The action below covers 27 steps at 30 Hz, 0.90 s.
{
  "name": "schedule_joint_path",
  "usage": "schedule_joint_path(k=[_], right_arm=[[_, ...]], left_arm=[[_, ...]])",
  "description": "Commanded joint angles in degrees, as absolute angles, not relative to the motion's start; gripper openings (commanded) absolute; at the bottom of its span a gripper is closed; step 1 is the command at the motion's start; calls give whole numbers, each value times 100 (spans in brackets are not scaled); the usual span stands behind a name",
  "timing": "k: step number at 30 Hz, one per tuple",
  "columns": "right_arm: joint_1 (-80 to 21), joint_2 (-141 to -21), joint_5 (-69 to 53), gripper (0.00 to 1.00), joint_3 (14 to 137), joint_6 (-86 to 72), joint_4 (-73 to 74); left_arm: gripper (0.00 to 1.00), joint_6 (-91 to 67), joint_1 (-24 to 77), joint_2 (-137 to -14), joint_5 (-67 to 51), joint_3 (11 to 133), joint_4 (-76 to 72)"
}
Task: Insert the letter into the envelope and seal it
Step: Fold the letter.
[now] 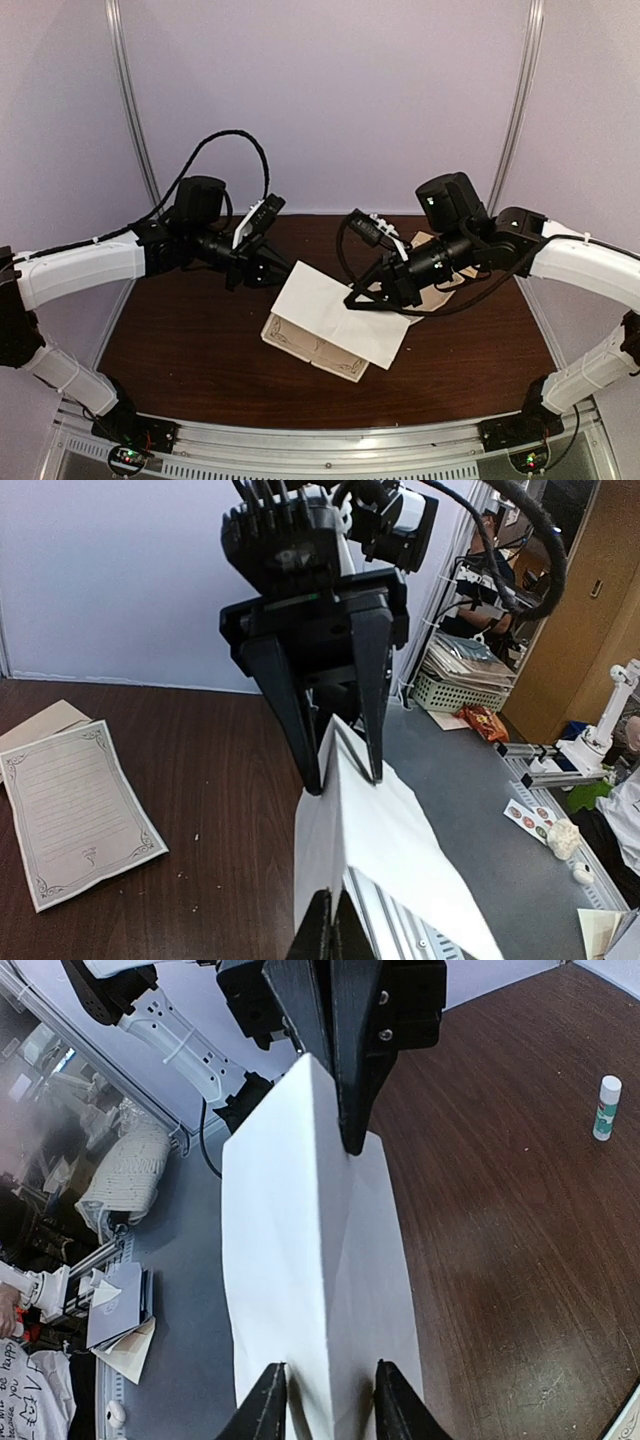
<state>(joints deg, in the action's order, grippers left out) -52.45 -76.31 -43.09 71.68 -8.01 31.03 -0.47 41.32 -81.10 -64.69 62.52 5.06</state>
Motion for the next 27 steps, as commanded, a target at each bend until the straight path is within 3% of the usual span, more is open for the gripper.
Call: schedule_joint_path(k=[1,8,12,15,17,21,27], right_arm=[[-5306,-7745,-4557,27,7339,-830,2874],[-5361,-7850,-4499,1,7309,-816,2830],[-5361,-7827,-4269,0,7312,-852,2795],[-5361,-7785,-4129,0,7295,-870,2845],[-5357,-7752,-4024,0,7294,-857,2884],[-5354,-7752,-3856,0,7309,-847,2932],[-5372,-7804,-3797,0,7284,-932,2803]], left_arm=[[0,113,4157,-8174,-6706,6425,539],[0,107,4157,-8212,-6618,6413,532],[1,135,4157,-8102,-6216,6430,585],[33,152,4133,-7898,-5836,6438,591],[46,179,4062,-7712,-5599,6417,591],[66,143,3744,-7292,-5558,6361,448],[86,-570,3595,-6911,-5801,5887,-630]])
